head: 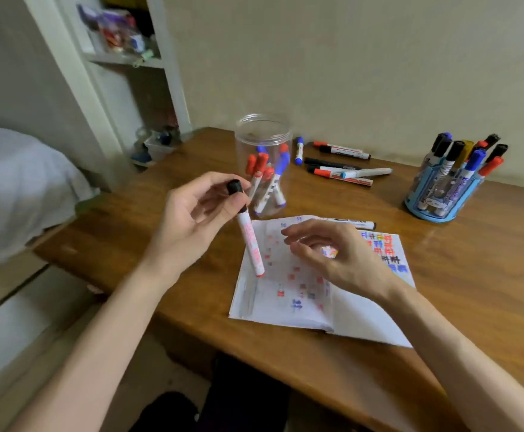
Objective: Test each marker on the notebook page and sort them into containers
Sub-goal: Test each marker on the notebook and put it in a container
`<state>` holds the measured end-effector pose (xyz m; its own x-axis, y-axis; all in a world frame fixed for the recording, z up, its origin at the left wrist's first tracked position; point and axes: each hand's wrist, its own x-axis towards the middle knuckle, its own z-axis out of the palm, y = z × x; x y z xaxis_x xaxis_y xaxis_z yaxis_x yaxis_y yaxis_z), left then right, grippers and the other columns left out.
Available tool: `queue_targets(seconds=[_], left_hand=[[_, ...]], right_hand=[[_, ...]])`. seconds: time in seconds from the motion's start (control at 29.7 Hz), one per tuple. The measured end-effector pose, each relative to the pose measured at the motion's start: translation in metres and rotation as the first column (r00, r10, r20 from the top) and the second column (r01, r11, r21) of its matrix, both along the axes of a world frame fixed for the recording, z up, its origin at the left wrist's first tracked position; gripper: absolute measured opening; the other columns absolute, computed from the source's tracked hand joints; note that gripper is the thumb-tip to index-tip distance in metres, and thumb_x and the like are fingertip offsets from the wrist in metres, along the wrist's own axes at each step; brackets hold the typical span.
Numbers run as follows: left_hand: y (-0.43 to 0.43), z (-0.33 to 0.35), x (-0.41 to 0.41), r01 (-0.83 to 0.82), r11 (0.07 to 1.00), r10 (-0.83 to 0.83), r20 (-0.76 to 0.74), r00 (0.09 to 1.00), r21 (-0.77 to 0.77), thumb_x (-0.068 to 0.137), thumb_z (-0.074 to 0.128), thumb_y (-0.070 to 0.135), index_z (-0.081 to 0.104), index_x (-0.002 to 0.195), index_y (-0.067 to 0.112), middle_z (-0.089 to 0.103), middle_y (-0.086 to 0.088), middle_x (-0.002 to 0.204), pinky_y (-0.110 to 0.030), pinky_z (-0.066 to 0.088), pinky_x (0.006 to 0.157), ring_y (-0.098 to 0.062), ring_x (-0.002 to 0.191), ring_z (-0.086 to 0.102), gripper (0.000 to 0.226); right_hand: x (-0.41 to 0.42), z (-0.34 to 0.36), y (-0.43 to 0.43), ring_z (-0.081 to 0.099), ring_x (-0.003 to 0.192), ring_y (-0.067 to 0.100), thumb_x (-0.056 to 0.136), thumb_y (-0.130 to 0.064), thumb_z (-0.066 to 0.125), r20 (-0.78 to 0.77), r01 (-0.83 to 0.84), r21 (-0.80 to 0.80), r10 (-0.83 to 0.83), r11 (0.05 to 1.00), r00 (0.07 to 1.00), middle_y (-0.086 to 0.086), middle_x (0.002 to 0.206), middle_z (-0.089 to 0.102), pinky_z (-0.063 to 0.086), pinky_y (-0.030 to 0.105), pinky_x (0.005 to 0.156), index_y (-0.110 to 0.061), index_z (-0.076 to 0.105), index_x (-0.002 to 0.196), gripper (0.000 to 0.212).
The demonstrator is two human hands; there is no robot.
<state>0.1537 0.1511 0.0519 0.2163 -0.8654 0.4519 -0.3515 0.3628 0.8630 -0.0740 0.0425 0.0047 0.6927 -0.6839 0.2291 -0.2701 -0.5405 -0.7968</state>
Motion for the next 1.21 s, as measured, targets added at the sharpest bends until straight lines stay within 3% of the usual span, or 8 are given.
queue_targets(seconds=[0.3,0.47,0.54,0.64,0.71,0.81,1.04,1.21], left_hand=[[0.109,-0.014,0.067,-0.213,0.973,0.207,0.078,0.975,0.087,0.096,0.067,0.018,0.070,0.115,0.010,0.074,-0.002,0.105,-0.031,0.056,0.092,-0.024,0.107,0.070,0.021],[0.156,-0.038,0.080,-0.204,0.966,0.196,0.065,0.978,0.160,0.099,0.068,0.017,0.070,0.114,0.009,0.073,-0.006,0.101,-0.049,0.056,0.091,-0.028,0.101,0.070,0.018],[0.163,-0.045,0.081,-0.169,0.970,0.164,0.046,0.985,0.175,0.095,0.065,0.021,0.070,0.114,0.007,0.073,-0.006,0.099,-0.043,0.057,0.089,-0.027,0.097,0.070,0.023],[0.161,-0.051,0.079,-0.142,0.973,0.147,-0.012,0.989,0.180,0.095,0.061,0.013,0.069,0.112,0.004,0.073,-0.009,0.096,-0.027,0.053,0.086,-0.022,0.094,0.070,0.021],[0.153,-0.052,0.077,-0.130,0.978,0.137,-0.030,0.990,0.165,0.096,0.059,0.009,0.070,0.110,0.002,0.073,-0.010,0.095,-0.023,0.052,0.083,-0.021,0.092,0.069,0.019],[0.132,-0.049,0.070,-0.114,0.984,0.119,-0.031,0.992,0.137,0.097,0.059,0.008,0.070,0.109,0.002,0.073,-0.009,0.094,-0.022,0.051,0.081,-0.022,0.090,0.069,0.017],[0.059,-0.042,0.029,-0.023,0.994,0.022,0.012,1.000,0.103,0.099,0.063,0.011,0.072,0.105,0.010,0.074,0.002,0.092,-0.020,0.054,0.080,-0.020,0.089,0.071,0.011],[0.006,-0.042,-0.016,0.154,0.980,-0.152,-0.029,0.988,0.126,0.099,0.063,0.006,0.070,0.105,0.011,0.074,-0.001,0.093,-0.021,0.057,0.081,-0.017,0.089,0.071,0.011]], right_hand=[[0.116,-0.007,0.030,0.073,0.095,0.007,0.097,-0.004,0.066,-0.046,-0.295,-0.174,0.292,0.939,0.955,-0.007,0.110,0.077,0.059,0.026,0.091,-0.016,0.076,0.119,0.028],[0.142,-0.010,0.040,0.074,0.100,0.006,0.099,-0.007,0.067,-0.017,-0.342,-0.182,0.345,0.922,0.938,-0.008,0.113,0.078,0.060,0.029,0.094,-0.017,0.077,0.118,0.024],[0.142,-0.009,0.039,0.074,0.101,0.007,0.099,-0.007,0.067,-0.011,-0.344,-0.186,0.348,0.921,0.938,-0.008,0.114,0.077,0.060,0.031,0.093,-0.016,0.077,0.118,0.023],[0.137,-0.007,0.033,0.075,0.102,0.008,0.099,-0.006,0.066,0.002,-0.303,-0.180,0.309,0.936,0.951,-0.007,0.115,0.077,0.061,0.033,0.093,-0.014,0.077,0.116,0.021],[0.130,-0.006,0.028,0.077,0.096,0.009,0.099,-0.006,0.065,0.018,-0.251,-0.165,0.257,0.954,0.966,-0.007,0.114,0.078,0.062,0.036,0.091,-0.013,0.076,0.114,0.020],[0.114,-0.006,0.020,0.078,0.090,0.008,0.100,-0.004,0.065,0.029,-0.182,-0.137,0.188,0.974,0.982,-0.007,0.112,0.078,0.062,0.037,0.088,-0.013,0.077,0.111,0.019],[0.051,0.002,-0.004,0.077,0.090,0.006,0.100,-0.003,0.064,0.019,-0.022,-0.064,0.023,0.998,1.000,-0.008,0.108,0.078,0.061,0.024,0.087,-0.019,0.077,0.114,0.025],[-0.003,-0.006,-0.017,0.077,0.089,0.007,0.096,0.001,0.062,0.016,0.153,-0.040,-0.153,0.987,0.988,-0.009,0.104,0.079,0.063,0.035,0.086,-0.022,0.077,0.110,0.030]])
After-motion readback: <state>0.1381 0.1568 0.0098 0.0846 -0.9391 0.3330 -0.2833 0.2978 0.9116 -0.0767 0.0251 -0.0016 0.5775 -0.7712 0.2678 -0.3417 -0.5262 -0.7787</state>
